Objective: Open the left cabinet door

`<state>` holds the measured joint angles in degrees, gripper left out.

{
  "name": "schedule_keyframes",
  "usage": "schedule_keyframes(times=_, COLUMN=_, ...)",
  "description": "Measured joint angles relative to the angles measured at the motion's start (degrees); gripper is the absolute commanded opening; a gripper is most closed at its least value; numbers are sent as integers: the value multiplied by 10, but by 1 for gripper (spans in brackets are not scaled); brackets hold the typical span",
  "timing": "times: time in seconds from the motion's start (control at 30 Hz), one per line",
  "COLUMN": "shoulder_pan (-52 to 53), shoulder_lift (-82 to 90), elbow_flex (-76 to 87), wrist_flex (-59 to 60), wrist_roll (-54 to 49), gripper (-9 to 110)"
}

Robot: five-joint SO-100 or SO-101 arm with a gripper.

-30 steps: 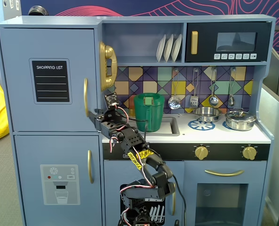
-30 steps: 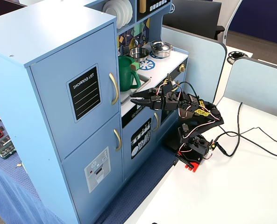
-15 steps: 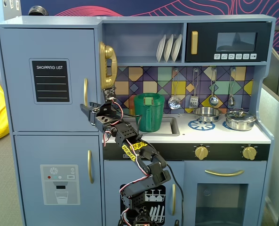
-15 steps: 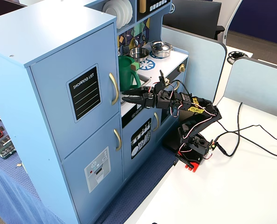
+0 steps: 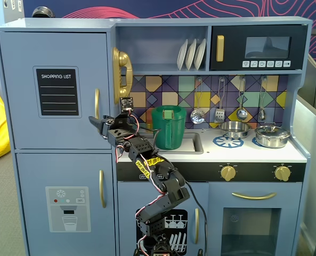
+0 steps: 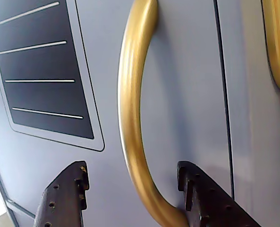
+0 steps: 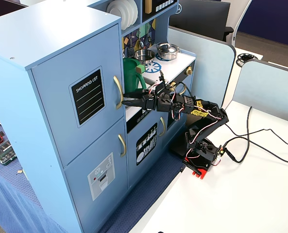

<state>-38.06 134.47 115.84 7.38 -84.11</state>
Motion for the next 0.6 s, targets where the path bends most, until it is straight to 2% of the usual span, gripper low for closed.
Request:
schedule_keyframes(times=0.27, shoulder_pan=-49, shoulder_lift=-28, elbow_flex=0, wrist_flex=-36, wrist_roll=-33, gripper=15)
schedule_keyframes(times=0.6, shoulder_pan=-158, shoulder_lift=-2, elbow_flex=22, wrist_flex=-44, wrist_roll=-122, gripper=14)
